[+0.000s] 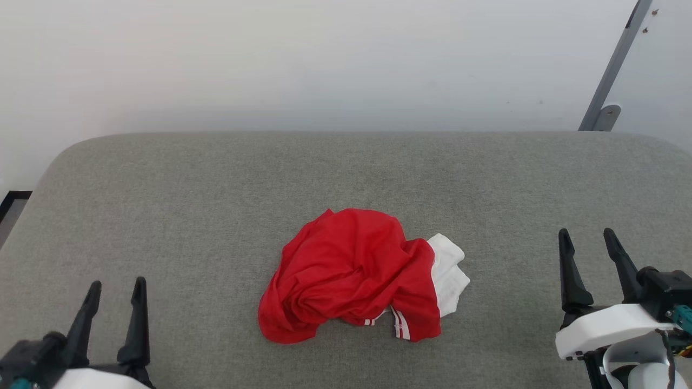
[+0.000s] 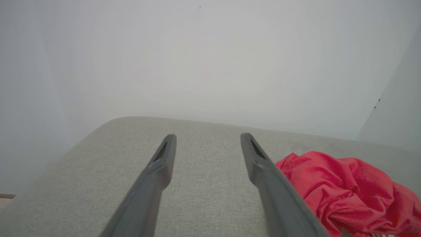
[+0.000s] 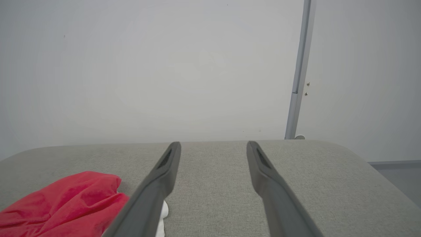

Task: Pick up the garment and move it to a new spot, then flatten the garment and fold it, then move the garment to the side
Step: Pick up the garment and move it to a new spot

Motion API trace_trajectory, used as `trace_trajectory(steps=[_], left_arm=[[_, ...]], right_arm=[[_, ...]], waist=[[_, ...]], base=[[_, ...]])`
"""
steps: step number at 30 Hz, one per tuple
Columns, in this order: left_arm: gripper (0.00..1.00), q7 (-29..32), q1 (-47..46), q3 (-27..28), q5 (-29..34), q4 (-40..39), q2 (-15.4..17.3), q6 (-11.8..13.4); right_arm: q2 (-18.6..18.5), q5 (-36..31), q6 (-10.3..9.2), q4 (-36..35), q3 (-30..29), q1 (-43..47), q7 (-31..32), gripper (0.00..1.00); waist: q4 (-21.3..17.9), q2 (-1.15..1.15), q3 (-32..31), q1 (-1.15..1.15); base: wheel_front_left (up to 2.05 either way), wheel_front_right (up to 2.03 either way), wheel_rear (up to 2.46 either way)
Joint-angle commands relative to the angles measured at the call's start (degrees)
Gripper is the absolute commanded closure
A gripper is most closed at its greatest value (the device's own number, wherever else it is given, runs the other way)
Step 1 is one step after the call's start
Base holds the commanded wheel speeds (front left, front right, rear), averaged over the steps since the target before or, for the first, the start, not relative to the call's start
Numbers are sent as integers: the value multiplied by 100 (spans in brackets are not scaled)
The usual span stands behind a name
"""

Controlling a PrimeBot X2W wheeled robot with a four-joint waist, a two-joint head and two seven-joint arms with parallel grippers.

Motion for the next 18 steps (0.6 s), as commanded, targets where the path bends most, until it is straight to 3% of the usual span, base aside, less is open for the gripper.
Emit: trace_trajectory(steps=[1,9,18], left_arm=[[0,-30,104,128,132,-42,-113,-74],[0,-30,406,659,610,-85,-668,-437],[0,-31,426,850,1059,53,-1102,-799]], right_arm=[[1,34,1,-16,-2,54,15,0],[1,63,1,-20,-46,106,11,0],[1,71,1,-5,-36,118,9,0]], waist=[[13,0,4,0],[74,0,16,0],[162,0,30,0]], base=[[0,0,0],[0,0,0],[0,0,0]])
